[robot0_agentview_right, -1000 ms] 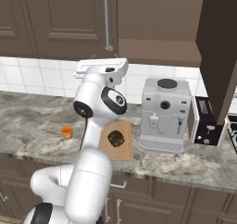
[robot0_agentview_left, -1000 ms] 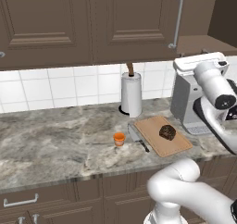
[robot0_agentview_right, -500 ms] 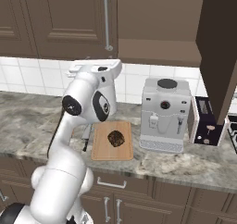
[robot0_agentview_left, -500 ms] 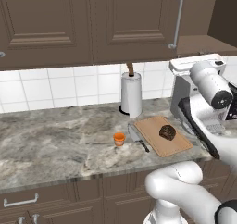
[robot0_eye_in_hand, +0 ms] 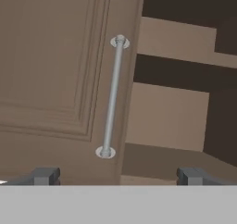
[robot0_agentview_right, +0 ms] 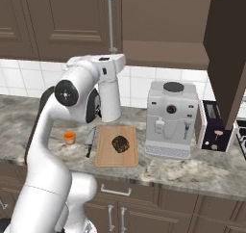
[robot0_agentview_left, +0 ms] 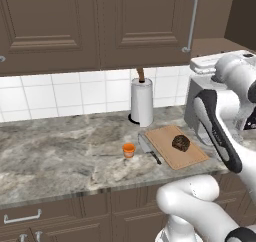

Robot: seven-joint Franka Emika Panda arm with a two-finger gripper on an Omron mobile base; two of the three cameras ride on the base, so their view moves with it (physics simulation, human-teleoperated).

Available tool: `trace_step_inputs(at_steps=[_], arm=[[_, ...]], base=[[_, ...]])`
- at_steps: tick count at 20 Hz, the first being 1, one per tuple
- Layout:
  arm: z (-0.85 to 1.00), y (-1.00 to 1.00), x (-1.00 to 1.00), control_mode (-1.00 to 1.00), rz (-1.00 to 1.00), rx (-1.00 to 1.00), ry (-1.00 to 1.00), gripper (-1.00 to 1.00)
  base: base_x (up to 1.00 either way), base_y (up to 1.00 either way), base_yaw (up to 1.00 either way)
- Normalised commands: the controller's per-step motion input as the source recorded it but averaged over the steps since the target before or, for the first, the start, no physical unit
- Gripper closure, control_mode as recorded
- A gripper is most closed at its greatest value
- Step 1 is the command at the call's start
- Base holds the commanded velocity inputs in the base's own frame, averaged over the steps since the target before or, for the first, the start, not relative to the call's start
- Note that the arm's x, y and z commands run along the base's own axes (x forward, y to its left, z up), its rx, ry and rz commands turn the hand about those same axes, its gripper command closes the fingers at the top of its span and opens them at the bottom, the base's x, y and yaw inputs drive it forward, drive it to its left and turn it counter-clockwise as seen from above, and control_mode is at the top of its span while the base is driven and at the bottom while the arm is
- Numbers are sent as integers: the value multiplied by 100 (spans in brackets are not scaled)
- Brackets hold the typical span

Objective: Pick the bread, place it on the cutting board, pick the jam, place it on the counter, and close the cabinet.

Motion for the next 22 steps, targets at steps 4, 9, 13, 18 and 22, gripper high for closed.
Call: trace_step_inputs(at_steps=[4,9,13,18,22], arm=[[30,-9,-27,-100,0,0,17,-100],[6,-20,-20,-100,0,0,5,-100],[0,-28,-16,-100,1,0,0,-100],[0,-35,-19,-100,5,0,0,-100],[0,-33,-36,-100,3,0,0,-100]], base=[[0,0,0],[0,0,0],[0,0,0],[0,0,0],[0,0,0]])
